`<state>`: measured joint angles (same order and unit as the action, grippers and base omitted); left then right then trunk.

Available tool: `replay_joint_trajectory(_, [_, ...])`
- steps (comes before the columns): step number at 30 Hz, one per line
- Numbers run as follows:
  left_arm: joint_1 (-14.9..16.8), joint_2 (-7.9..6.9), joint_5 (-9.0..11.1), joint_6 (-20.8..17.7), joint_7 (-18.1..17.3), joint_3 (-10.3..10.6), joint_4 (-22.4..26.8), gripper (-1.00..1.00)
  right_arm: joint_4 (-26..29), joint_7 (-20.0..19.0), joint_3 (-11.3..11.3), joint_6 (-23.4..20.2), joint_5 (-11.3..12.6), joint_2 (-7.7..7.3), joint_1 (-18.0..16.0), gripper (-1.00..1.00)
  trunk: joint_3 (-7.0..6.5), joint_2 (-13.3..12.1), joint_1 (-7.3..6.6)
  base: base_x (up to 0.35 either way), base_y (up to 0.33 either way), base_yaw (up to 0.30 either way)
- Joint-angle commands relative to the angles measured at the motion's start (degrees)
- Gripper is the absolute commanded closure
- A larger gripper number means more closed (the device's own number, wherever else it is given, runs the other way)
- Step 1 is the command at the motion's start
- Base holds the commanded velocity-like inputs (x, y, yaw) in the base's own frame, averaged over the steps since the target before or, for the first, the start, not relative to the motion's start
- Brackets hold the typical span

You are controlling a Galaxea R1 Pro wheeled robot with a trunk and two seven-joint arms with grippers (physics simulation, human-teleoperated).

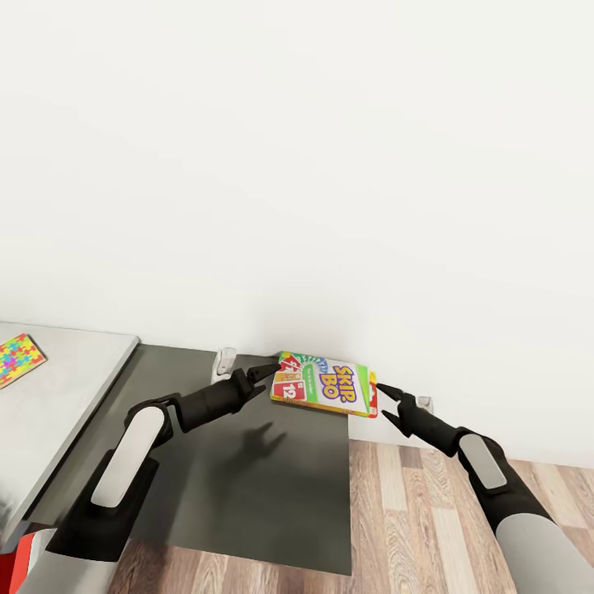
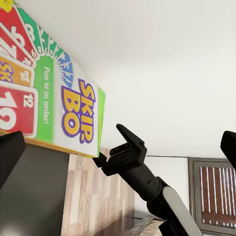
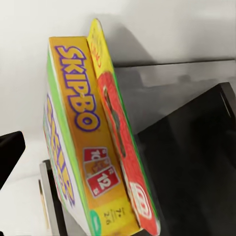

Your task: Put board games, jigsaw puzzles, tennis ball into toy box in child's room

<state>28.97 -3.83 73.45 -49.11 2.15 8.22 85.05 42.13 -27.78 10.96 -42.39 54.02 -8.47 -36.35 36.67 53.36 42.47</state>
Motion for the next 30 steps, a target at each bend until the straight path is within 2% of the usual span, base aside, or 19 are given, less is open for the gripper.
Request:
replay_joint_trajectory(1, [0.0,-0.04,0.3,-0.1,0.2,0.0,0.0,-1.0,0.0,-0.1,0.1,-0.4,0.0,0.02,0.0,-1.0,0.05,0.0,0.01,0.0,0.0,0.024])
replay_joint_trajectory(14, [0.0,-0.04,0.3,-0.1,0.2,0.0,0.0,-1.0,0.2,0.0,-0.3,-0.4,0.1,0.03,0.0,-1.0,0.05,0.0,0.01,0.0,0.0,0.121])
replay_joint_trajectory(30, [0.0,-0.04,0.3,-0.1,0.2,0.0,0.0,-1.0,0.2,0.0,-0.2,-0.4,0.1,0.04,0.0,-1.0,0.05,0.0,0.01,0.0,0.0,0.017])
